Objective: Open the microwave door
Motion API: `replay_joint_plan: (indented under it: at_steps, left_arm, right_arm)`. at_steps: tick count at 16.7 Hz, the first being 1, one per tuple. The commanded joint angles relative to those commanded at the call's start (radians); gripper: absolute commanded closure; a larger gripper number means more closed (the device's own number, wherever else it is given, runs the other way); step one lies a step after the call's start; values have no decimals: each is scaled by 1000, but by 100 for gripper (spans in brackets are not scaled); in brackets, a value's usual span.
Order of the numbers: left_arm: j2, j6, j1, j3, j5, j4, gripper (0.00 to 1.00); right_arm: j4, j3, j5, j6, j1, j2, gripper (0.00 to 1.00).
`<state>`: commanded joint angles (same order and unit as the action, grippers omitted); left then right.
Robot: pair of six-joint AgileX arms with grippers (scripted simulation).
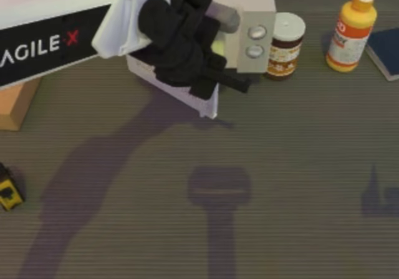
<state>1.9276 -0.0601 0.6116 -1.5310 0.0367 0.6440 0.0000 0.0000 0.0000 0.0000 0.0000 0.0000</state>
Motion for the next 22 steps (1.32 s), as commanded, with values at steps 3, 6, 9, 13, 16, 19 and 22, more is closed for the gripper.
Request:
replay_joint_plan:
  at_steps: [3,6,9,13,16,19,22]
  left_arm:
    - [0,0,0,0,0,0,100]
    - [0,0,0,0,0,0,100]
    - [2,-5,6,3,-7,0,100]
    - [-28,48,-12,39,-33,-10,100]
    - [-59,107,-32,77,-63,-20,100]
    - [-62,116,-35,83,-68,-21,100]
    - [-62,116,-35,83,-68,-21,100]
  right_arm:
    - [0,0,0,0,0,0,0]
    - [0,0,0,0,0,0,0]
    - [0,0,0,0,0,0,0]
    - [0,0,0,0,0,0,0]
    - [0,0,0,0,0,0,0]
    - [0,0,0,0,0,0,0]
    - [0,0,0,0,0,0,0]
